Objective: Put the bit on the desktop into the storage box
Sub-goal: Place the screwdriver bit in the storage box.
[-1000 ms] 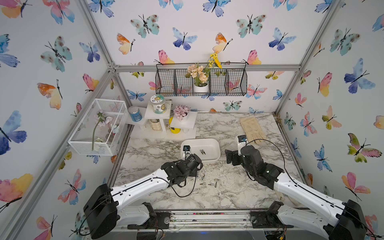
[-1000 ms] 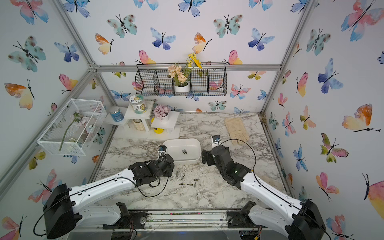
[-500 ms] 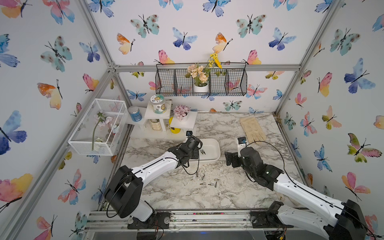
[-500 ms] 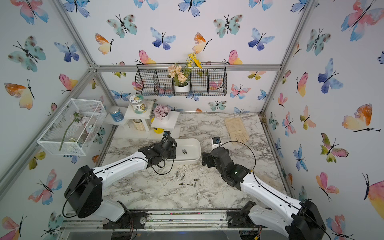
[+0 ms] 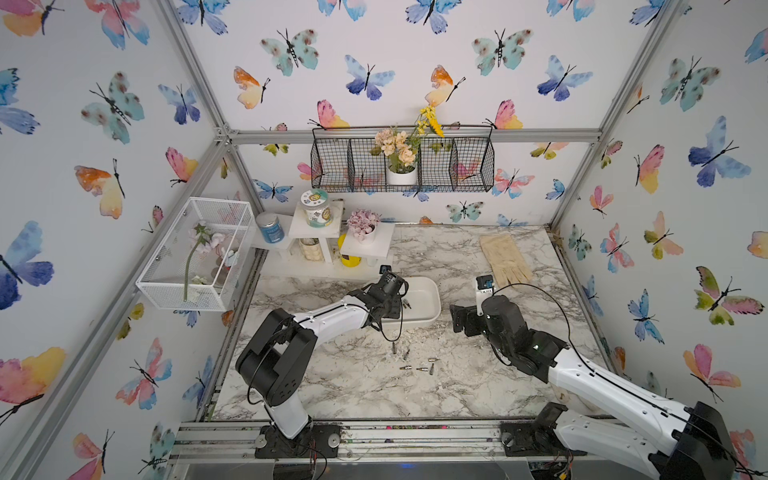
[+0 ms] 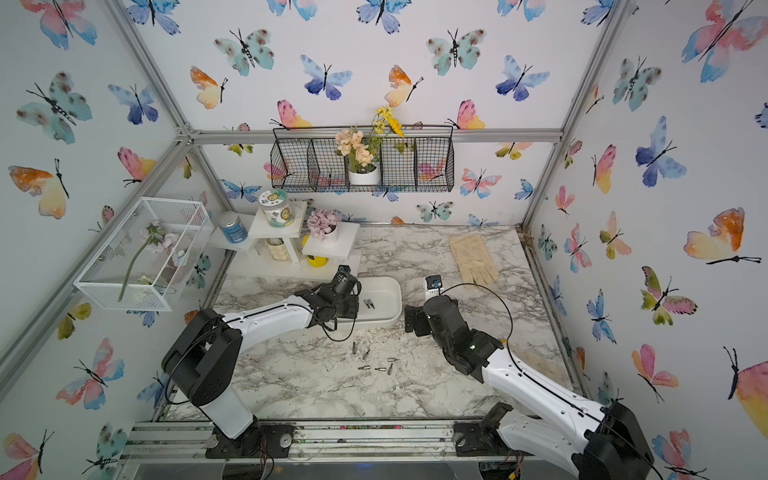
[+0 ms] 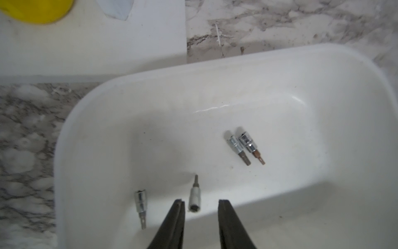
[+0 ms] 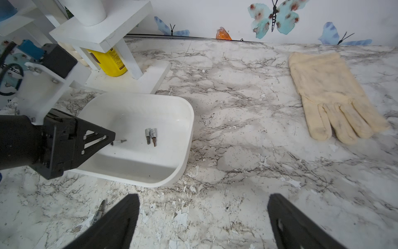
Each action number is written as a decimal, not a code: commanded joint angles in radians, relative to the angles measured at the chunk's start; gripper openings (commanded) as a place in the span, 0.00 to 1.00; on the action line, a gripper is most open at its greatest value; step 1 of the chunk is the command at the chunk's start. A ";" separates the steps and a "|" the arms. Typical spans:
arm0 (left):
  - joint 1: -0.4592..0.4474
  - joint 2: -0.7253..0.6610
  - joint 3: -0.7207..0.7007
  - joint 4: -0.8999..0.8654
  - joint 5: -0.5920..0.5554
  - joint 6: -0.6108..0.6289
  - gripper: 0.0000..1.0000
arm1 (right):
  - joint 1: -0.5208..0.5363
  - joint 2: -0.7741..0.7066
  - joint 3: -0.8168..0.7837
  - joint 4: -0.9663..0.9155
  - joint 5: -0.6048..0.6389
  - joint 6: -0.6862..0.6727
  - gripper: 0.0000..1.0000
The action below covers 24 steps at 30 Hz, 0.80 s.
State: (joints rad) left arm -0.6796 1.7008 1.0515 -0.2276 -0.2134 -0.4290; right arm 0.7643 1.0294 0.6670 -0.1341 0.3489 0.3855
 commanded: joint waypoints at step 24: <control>-0.016 -0.658 -0.252 -0.278 0.019 -0.112 0.99 | -0.005 0.049 0.023 0.044 -0.096 0.059 0.98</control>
State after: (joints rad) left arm -0.6891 1.1004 0.8471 -0.4149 -0.1978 -0.4999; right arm 0.7643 1.0626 0.6678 -0.1246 0.2897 0.4259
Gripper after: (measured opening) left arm 0.986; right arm 0.985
